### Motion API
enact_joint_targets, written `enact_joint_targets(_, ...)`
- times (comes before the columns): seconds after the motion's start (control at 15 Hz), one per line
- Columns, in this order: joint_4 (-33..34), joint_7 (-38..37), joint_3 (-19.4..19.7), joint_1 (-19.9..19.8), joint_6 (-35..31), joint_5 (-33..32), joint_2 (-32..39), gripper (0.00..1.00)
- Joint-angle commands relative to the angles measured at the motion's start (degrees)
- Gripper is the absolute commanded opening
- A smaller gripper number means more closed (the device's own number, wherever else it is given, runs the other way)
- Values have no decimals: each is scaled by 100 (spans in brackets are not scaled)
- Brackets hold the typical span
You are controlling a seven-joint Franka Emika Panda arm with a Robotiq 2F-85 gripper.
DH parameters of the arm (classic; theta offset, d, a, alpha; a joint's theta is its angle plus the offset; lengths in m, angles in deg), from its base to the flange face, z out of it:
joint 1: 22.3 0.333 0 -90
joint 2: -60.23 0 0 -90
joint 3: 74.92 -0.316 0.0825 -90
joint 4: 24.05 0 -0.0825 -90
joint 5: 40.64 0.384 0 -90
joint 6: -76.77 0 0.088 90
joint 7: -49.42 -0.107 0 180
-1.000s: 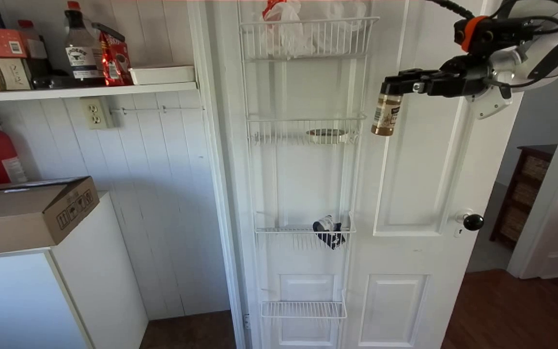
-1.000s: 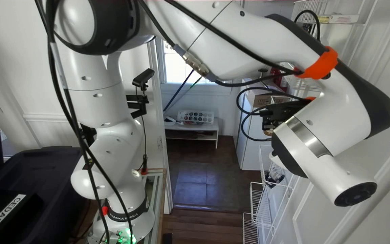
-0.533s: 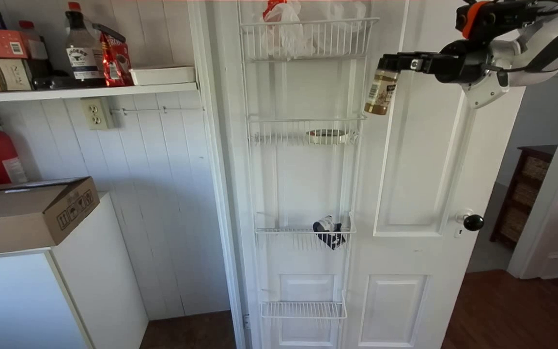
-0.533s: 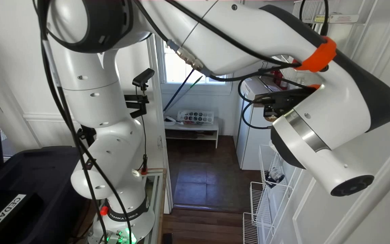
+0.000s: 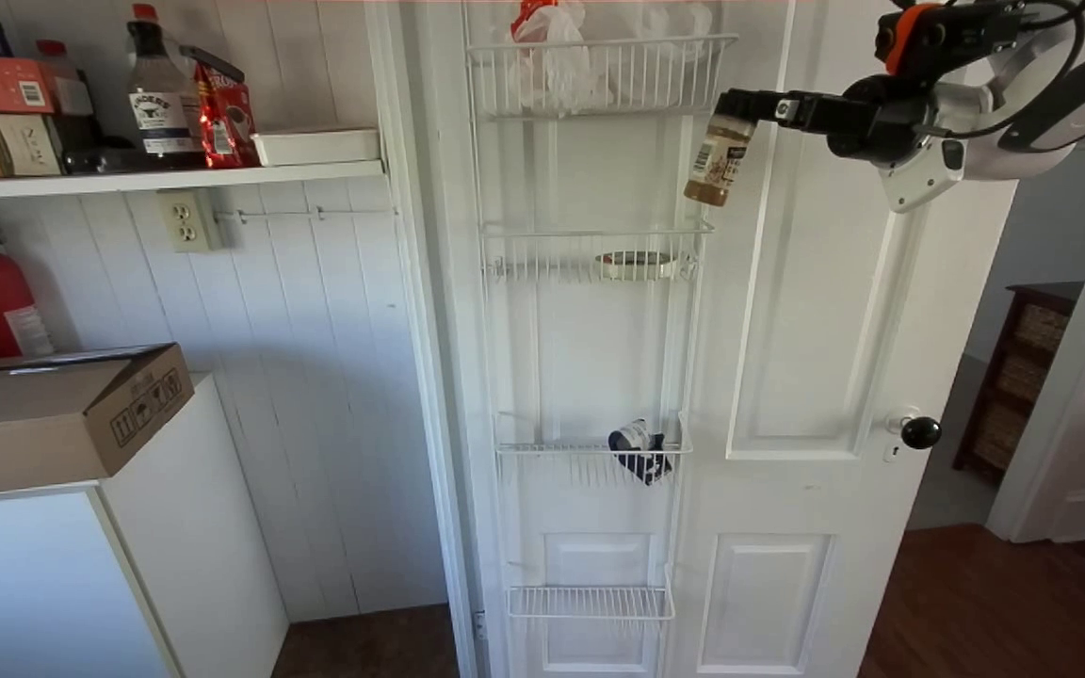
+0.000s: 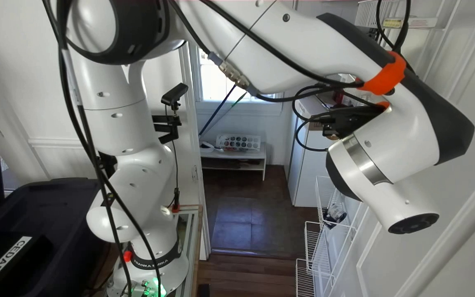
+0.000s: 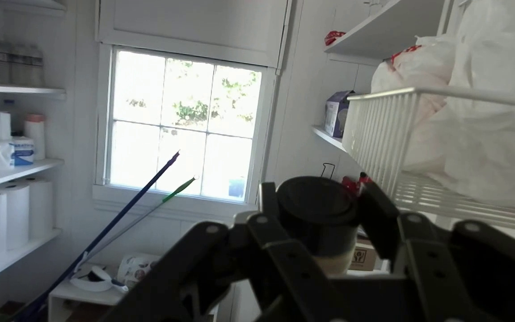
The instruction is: Move the spice bottle to the rack above it
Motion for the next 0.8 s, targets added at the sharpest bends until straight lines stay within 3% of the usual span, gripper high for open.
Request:
enact_joint_targets(0.0,-71,40,-101,34,-366,182,-23,24)
enact_joint_targets(0.73,-36,388,-253,131,-645,952,384,24)
